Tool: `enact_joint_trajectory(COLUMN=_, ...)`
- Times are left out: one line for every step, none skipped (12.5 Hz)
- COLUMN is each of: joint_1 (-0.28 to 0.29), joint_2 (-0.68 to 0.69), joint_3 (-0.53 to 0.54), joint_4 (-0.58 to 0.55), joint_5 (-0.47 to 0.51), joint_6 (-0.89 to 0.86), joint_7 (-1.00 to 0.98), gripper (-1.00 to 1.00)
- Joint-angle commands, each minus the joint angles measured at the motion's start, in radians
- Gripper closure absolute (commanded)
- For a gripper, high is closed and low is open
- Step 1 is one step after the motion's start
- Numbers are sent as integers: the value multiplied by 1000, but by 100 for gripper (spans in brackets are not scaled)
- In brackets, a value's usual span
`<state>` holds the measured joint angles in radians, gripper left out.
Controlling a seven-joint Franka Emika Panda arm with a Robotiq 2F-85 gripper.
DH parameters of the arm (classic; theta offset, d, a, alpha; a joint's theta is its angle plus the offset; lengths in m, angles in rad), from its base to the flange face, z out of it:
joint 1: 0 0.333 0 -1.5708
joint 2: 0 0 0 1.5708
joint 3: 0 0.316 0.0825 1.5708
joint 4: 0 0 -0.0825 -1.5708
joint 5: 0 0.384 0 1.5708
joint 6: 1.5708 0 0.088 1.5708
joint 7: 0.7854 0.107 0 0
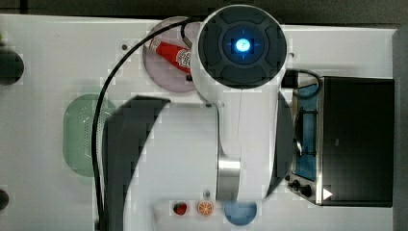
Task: Drag strainer left to right.
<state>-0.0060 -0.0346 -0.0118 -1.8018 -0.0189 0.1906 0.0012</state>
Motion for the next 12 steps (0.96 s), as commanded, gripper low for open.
enact_joint_trajectory(joint_1=-1, joint_2=-555, joint_3=-23, joint_4=-302, joint_5=-18, joint_6=-251, joint_7=181, gripper=-59)
enact_joint_trajectory(joint_1=-1, joint_2=-556, joint_3=-23, joint_4=-302, joint_5=-18, joint_6=-251, joint_7=181, gripper=-82)
enact_joint_trajectory(joint_1=0, joint_2=-555, joint_3=-20, joint_4=-301, joint_5=-18, joint_6=-244, joint_7=181, gripper=-99)
enact_joint_trajectory(joint_1=2, joint_2=-553, joint_3=-12, joint_4=-301, joint_5=-17, joint_6=-237, joint_7=181, gripper=-100)
enact_joint_trajectory(joint_1=9, joint_2=-547, joint_3=6, joint_4=-302, joint_5=-14, joint_6=-220, joint_7=181, gripper=-100)
enact_joint_trajectory(joint_1=18, joint_2=-536, joint_3=32, joint_4=-302, joint_5=-6, joint_6=-191, joint_7=181, gripper=-100)
enact_joint_trajectory(joint_1=30, joint_2=-520, joint_3=67, joint_4=-302, joint_5=-5, joint_6=-158, joint_7=181, gripper=-100)
enact_joint_trajectory(joint_1=40, joint_2=-499, joint_3=109, joint_4=-302, joint_5=-5, joint_6=-127, joint_7=181, gripper=-100)
enact_joint_trajectory(joint_1=48, joint_2=-472, joint_3=157, joint_4=-302, joint_5=-5, joint_6=-99, joint_7=181, gripper=-100)
enact_joint_trajectory(joint_1=53, joint_2=-441, joint_3=210, joint_4=-302, joint_5=-5, joint_6=-69, joint_7=185, gripper=-100)
enact_joint_trajectory(joint_1=53, joint_2=-405, joint_3=265, joint_4=-302, joint_5=-5, joint_6=-39, joint_7=200, gripper=-100)
enact_joint_trajectory(joint_1=54, joint_2=-366, joint_3=318, joint_4=-302, joint_5=-5, joint_6=-5, joint_7=231, gripper=-100)
